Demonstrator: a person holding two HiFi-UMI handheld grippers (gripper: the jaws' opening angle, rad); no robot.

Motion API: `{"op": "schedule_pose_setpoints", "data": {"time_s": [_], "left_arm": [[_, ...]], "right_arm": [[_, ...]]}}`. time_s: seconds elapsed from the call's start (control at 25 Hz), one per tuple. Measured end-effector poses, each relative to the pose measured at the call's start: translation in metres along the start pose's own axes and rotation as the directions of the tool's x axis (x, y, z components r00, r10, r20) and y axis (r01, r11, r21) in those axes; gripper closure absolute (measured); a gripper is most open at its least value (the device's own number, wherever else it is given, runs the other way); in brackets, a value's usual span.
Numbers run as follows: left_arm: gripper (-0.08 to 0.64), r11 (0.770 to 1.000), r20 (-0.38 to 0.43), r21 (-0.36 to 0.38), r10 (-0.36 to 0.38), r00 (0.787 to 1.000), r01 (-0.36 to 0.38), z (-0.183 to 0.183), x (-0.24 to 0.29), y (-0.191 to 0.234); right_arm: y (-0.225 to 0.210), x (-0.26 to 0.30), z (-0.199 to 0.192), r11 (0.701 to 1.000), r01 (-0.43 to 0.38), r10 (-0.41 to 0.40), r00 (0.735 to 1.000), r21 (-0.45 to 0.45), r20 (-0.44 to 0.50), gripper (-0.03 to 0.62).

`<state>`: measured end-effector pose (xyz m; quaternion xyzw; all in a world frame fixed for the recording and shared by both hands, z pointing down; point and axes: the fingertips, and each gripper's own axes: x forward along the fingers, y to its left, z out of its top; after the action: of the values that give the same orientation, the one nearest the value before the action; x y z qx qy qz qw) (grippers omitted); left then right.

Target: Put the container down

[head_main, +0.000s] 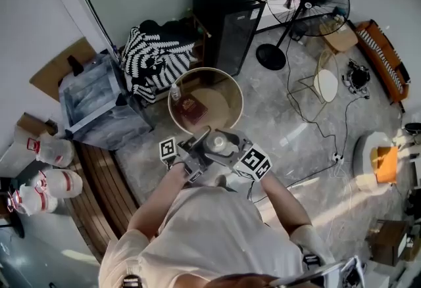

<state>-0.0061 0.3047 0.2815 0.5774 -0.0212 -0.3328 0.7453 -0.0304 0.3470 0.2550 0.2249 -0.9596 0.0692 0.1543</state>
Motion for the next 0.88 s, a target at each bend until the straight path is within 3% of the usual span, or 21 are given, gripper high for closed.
{"op": "schedule_pose_setpoints", "data": {"time_s": [0.88], "left_arm": [[0.293, 0.998, 0.076, 0.061, 0.014, 0.997, -0.018, -0.019, 0.058, 0.047]], "right_arm": [[-0.043, -0.061, -0.035, 0.995, -0.097, 0.096, 0.995, -0.036, -0.012, 0.258]]}}
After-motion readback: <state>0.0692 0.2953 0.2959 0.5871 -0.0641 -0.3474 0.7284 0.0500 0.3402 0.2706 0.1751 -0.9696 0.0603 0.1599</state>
